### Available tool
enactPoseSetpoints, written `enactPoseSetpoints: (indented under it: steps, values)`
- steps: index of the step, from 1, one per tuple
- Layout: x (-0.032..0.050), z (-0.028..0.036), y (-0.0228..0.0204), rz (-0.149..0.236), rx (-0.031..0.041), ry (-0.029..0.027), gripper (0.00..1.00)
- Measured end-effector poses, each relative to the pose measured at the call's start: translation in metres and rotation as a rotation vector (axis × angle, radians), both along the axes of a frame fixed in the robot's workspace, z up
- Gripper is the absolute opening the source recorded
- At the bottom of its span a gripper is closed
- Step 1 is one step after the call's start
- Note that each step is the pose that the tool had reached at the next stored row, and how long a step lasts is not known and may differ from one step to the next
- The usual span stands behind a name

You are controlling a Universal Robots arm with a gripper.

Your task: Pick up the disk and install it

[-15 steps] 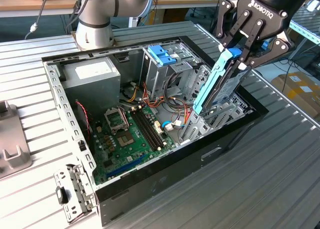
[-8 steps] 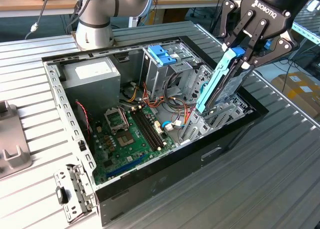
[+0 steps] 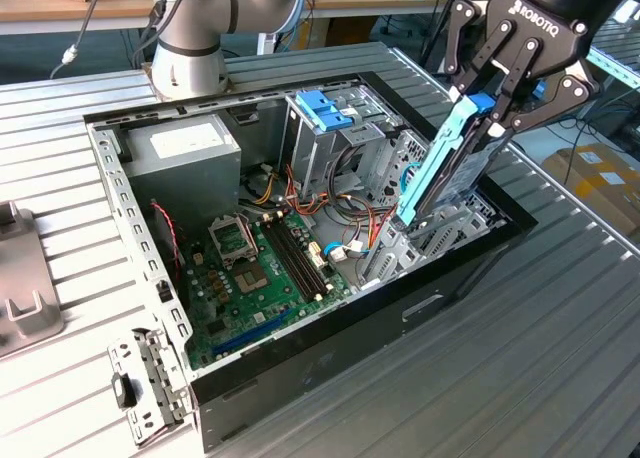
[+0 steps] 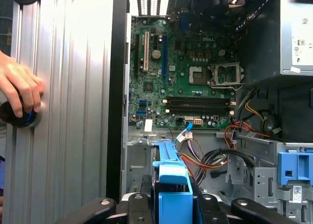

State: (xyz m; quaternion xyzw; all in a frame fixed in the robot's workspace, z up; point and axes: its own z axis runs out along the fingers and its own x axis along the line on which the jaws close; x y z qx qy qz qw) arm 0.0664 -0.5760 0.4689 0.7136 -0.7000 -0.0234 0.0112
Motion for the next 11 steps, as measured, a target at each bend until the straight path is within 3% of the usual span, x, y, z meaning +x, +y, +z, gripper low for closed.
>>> enactPoseSetpoints:
  steps: [11]
  values:
    - [0.009,-0.0005,0.0,0.0,-0.0044,0.0,0.37]
